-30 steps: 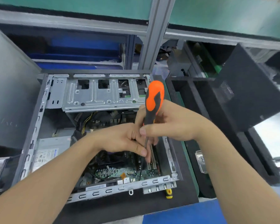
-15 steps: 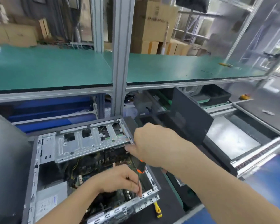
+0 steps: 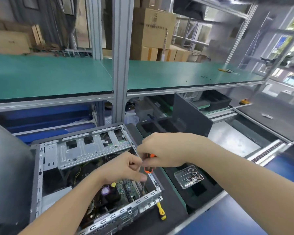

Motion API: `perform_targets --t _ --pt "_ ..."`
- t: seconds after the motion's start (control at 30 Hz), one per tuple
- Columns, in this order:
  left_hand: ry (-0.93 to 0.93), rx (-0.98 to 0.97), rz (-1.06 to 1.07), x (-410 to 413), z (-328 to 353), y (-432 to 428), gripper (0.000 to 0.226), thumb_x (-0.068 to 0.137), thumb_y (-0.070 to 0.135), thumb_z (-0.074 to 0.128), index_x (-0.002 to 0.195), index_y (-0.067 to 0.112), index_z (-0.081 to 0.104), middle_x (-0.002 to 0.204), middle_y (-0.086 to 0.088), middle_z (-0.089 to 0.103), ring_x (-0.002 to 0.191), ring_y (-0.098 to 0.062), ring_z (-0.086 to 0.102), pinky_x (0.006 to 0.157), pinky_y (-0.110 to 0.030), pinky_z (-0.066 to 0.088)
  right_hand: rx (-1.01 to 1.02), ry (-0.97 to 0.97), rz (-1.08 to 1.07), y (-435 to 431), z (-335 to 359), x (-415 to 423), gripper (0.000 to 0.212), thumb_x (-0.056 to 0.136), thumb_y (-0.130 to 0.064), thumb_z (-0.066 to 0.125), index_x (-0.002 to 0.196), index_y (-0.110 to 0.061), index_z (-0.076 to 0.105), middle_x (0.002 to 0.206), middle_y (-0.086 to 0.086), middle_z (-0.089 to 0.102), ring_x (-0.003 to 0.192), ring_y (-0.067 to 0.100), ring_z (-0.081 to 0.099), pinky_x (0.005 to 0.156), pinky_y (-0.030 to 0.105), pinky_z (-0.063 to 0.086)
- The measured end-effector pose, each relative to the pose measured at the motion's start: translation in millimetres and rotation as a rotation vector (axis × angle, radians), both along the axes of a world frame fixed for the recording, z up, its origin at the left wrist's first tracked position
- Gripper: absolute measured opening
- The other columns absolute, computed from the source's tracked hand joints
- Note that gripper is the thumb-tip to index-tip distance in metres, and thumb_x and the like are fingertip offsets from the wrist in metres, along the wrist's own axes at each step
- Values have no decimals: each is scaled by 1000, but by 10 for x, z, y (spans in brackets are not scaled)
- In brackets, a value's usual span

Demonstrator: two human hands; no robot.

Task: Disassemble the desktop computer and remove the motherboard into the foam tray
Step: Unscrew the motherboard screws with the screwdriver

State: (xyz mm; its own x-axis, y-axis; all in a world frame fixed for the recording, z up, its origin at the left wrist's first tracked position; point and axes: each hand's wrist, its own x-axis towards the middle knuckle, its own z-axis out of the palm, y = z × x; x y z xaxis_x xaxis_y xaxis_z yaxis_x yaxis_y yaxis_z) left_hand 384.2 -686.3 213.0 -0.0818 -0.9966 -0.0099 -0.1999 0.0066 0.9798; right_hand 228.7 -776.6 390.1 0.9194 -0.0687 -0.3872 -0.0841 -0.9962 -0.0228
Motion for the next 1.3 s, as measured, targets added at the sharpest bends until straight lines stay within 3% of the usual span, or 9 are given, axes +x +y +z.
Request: perform_targets --t 0.2,0.37,0.57,0.67,0.8,0.9,0.97,1.1,1.3 --pt "41 -7 -22 -33 203 24 72 72 38 91 96 -18 51 83 -34 48 75 -41 41 73 -39 33 -65 79 158 85 46 95 24 94 -10 63 109 -28 66 95 -12 32 73 11 50 58 31 39" --pt "94 -45 -54 -90 308 62 33 82 13 80 112 16 69 101 -4 69 93 -17 62 86 -32 52 -54 36 230 142 -2 127 35 76 7 67 98 -21 68 98 -4 46 83 11 47 60 26 42" --pt "33 -54 -8 -112 355 50 18 86 16 79 98 6 73 95 -11 72 93 -16 67 87 -30 52 17 -35 106 160 105 114 25 88 -39 71 95 -26 51 102 -8 47 83 11 53 67 33 49" --pt "8 -37 -6 -77 316 55 31 86 39 81 110 19 76 111 -10 73 101 -40 63 96 -45 54 -233 -190 -207 272 8 184 57 95 -73 43 83 -18 50 80 2 55 59 17 45 52 33 38" --pt "144 -61 6 -46 259 47 24 87 28 82 110 23 78 108 -11 74 99 -31 62 94 -58 47 -122 -176 -424 309 -155 325 50 106 -54 41 78 -13 45 69 5 47 50 19 45 48 29 37" --pt "97 -77 3 -11 258 37 25 86 20 82 110 20 78 103 -10 74 99 -28 65 87 -59 48 -49 -127 -269 251 -112 369 41 105 -39 49 73 -15 42 66 4 51 47 16 46 43 26 31" --pt "123 -45 -1 7 240 43 32 84 15 81 114 10 72 104 -7 74 101 -23 68 86 -43 55 -23 -88 -120 196 -95 353 31 101 -36 54 80 -14 55 70 3 58 52 15 49 46 27 32" --pt "242 -59 -13 32 218 48 29 85 5 74 110 -5 65 102 0 74 100 -15 68 89 -27 53 25 5 76 62 43 319 13 95 -31 66 85 -27 58 81 -8 63 72 8 58 61 36 51" --pt "326 -72 9 60 201 52 31 80 -8 70 110 1 70 103 1 76 101 -13 70 91 -26 53 -28 20 326 6 -56 427 33 75 2 68 63 -27 57 95 -1 56 85 18 58 62 36 53"
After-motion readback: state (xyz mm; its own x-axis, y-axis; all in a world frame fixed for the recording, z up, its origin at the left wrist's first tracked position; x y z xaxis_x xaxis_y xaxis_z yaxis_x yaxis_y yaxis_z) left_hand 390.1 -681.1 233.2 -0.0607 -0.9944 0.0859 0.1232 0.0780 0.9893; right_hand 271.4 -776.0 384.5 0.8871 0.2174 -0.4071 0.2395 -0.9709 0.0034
